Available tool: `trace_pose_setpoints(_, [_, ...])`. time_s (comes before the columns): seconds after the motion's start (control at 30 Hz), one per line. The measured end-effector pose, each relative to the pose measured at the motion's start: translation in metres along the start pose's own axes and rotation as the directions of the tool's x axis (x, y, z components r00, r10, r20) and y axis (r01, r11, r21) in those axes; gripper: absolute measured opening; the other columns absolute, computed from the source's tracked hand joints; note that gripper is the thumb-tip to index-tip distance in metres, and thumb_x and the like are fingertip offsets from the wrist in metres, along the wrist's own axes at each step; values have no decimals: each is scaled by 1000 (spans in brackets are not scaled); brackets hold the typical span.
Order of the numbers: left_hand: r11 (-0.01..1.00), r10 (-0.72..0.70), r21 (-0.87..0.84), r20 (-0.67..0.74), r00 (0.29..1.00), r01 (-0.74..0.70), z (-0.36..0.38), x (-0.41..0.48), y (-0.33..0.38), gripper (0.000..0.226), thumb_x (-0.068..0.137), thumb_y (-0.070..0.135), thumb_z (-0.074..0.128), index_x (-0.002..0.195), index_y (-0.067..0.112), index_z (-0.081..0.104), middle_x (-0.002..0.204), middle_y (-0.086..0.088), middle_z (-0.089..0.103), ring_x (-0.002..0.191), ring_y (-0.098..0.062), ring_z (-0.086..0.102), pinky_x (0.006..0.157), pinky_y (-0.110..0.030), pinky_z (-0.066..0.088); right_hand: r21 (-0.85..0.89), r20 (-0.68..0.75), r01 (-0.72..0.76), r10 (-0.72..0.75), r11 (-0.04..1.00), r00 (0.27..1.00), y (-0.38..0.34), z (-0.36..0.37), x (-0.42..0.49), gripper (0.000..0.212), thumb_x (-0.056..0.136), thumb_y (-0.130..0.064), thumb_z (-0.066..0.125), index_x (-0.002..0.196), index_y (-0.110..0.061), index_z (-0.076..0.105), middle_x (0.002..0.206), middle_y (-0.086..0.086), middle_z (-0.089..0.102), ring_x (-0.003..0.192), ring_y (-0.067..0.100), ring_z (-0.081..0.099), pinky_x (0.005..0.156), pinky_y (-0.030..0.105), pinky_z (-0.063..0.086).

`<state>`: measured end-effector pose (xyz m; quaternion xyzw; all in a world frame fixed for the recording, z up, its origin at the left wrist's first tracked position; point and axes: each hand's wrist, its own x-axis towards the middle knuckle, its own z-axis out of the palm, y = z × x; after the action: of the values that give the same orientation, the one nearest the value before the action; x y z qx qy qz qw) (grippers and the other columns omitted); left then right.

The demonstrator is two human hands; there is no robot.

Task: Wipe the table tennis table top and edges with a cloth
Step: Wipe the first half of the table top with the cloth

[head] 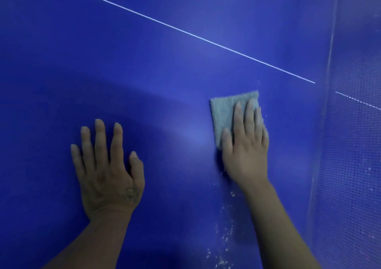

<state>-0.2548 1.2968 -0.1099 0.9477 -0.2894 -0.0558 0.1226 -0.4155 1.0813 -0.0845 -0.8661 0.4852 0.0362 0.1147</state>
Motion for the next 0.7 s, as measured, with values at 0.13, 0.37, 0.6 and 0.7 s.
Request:
trace_pose_setpoints(0.13, [1000, 0, 10, 5, 1000, 0, 0, 1, 1, 72, 103, 42, 36, 169, 14, 28, 180, -11, 11, 168, -32, 1, 134, -57, 1, -105, -32, 110, -114, 988, 993, 2, 2, -1, 70, 111, -50, 31, 171, -17, 20, 180, 5, 8, 167, 23, 7, 131, 44, 13])
trace_pose_setpoints(0.37, [1000, 25, 18, -35, 999, -25, 1, 0, 0, 71, 104, 44, 33, 169, 14, 29, 179, -13, 14, 167, -33, 3, 135, -54, -1, -4, -39, 350, -350, 937, 936, 8, -20, 135, 67, 112, -40, 48, 168, -9, 28, 178, 5, 19, 166, 22, 13, 135, 42, 11])
trace_pose_setpoints(0.6, [1000, 16, 0, -40, 999, -16, 0, 0, 3, 70, 105, 43, 33, 169, 14, 30, 179, -12, 14, 167, -34, 4, 135, -53, -2, 89, -100, -64, 73, 994, 992, 66, -21, 86, 67, 113, -41, 42, 171, -15, 19, 180, 6, 11, 167, 21, 6, 134, 43, 9])
trace_pose_setpoints(0.7, [1000, 19, -23, -43, 999, -20, 2, 0, 1, 69, 106, 43, 34, 169, 15, 29, 179, -12, 14, 167, -34, 4, 134, -56, -1, 79, -120, -180, 189, 980, 975, 68, -9, 12, 70, 112, -45, 43, 171, -18, 20, 180, 3, 11, 167, 20, 9, 133, 47, 17])
